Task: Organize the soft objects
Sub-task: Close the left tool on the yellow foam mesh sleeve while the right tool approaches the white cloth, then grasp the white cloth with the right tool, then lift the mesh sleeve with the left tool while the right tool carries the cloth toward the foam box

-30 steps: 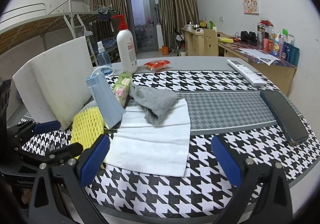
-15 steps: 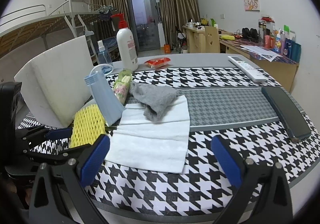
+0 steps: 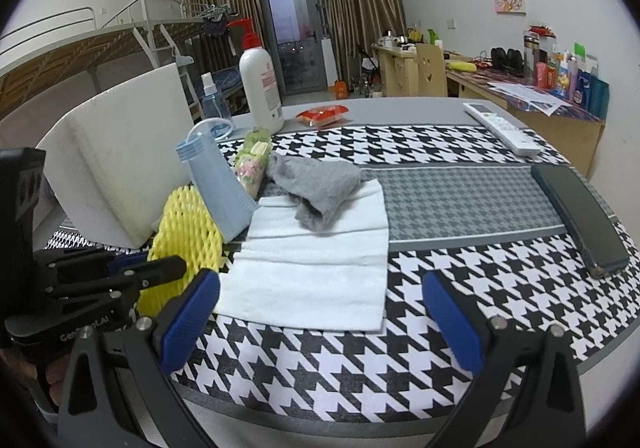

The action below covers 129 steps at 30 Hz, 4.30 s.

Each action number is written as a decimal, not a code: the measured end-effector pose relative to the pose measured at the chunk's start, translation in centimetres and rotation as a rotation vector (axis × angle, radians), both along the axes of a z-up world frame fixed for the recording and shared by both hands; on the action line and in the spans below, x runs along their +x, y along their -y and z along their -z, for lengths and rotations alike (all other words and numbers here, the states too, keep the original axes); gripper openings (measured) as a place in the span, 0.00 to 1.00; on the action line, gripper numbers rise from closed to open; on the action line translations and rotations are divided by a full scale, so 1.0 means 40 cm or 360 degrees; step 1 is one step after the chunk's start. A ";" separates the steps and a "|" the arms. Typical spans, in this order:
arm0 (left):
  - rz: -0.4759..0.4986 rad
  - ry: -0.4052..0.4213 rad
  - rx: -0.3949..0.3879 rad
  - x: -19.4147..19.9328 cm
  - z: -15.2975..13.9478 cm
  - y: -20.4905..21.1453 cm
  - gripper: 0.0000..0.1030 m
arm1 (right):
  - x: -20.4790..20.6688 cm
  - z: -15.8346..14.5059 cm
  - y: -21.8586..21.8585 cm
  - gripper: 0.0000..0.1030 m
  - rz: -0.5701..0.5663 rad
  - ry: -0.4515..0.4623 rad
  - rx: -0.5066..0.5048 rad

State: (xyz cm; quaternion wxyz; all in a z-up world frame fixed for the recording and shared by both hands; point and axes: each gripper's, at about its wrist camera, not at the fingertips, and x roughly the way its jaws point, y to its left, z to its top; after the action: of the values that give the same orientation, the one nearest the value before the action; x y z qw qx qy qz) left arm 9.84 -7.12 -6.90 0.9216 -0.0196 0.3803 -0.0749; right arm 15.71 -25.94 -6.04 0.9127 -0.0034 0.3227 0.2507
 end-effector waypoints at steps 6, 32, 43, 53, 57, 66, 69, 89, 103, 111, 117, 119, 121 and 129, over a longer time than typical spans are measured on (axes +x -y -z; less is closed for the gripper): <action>0.0014 0.0060 0.0009 -0.021 -0.017 -0.007 0.12 | 0.002 0.005 -0.009 0.99 0.0009 -0.0009 -0.0048; -0.0042 0.0106 -0.0027 -0.065 -0.026 -0.046 0.12 | 0.021 0.039 -0.082 0.15 -0.0038 -0.0084 -0.0335; -0.0063 0.0148 -0.0030 -0.078 -0.040 -0.060 0.12 | -0.010 -0.029 -0.065 0.07 -0.0042 0.0036 -0.0238; -0.0063 0.0232 -0.0019 -0.116 -0.069 -0.071 0.12 | -0.054 -0.101 -0.048 0.07 -0.0028 0.0161 -0.0175; -0.0058 0.0276 -0.0007 -0.132 -0.090 -0.070 0.12 | -0.069 -0.124 -0.044 0.07 -0.0027 0.0211 -0.0163; -0.0072 0.0393 0.0025 -0.157 -0.148 -0.072 0.12 | -0.087 -0.172 -0.036 0.07 -0.0034 0.0303 -0.0127; -0.0064 0.0419 0.0023 -0.160 -0.168 -0.072 0.12 | -0.094 -0.188 -0.035 0.07 -0.0038 0.0330 -0.0114; -0.0087 0.0571 0.0073 -0.171 -0.251 -0.072 0.12 | -0.103 -0.254 -0.036 0.07 -0.0071 0.0439 -0.0052; -0.0126 0.0643 0.0105 -0.144 -0.317 -0.080 0.12 | -0.083 -0.311 -0.049 0.07 -0.0092 0.0500 -0.0005; -0.0156 0.0670 0.0120 -0.127 -0.339 -0.090 0.12 | -0.069 -0.328 -0.058 0.07 -0.0106 0.0513 0.0012; -0.0186 0.0695 0.0130 -0.119 -0.355 -0.104 0.12 | -0.053 -0.342 -0.069 0.07 -0.0123 0.0519 0.0028; -0.0195 0.0704 0.0142 -0.120 -0.358 -0.106 0.12 | -0.051 -0.344 -0.072 0.07 -0.0130 0.0520 0.0041; -0.0207 0.0715 0.0159 -0.120 -0.361 -0.107 0.12 | -0.050 -0.344 -0.077 0.07 -0.0145 0.0520 0.0056; -0.0268 0.0731 0.0176 -0.114 -0.373 -0.132 0.12 | -0.041 -0.361 -0.097 0.07 -0.0179 0.0539 0.0076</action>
State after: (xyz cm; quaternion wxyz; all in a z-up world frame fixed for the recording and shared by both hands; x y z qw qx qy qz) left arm 5.27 -1.85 8.02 0.9865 0.0170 0.1614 0.0206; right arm 14.05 -22.06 8.42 0.9383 -0.0420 0.1577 0.3049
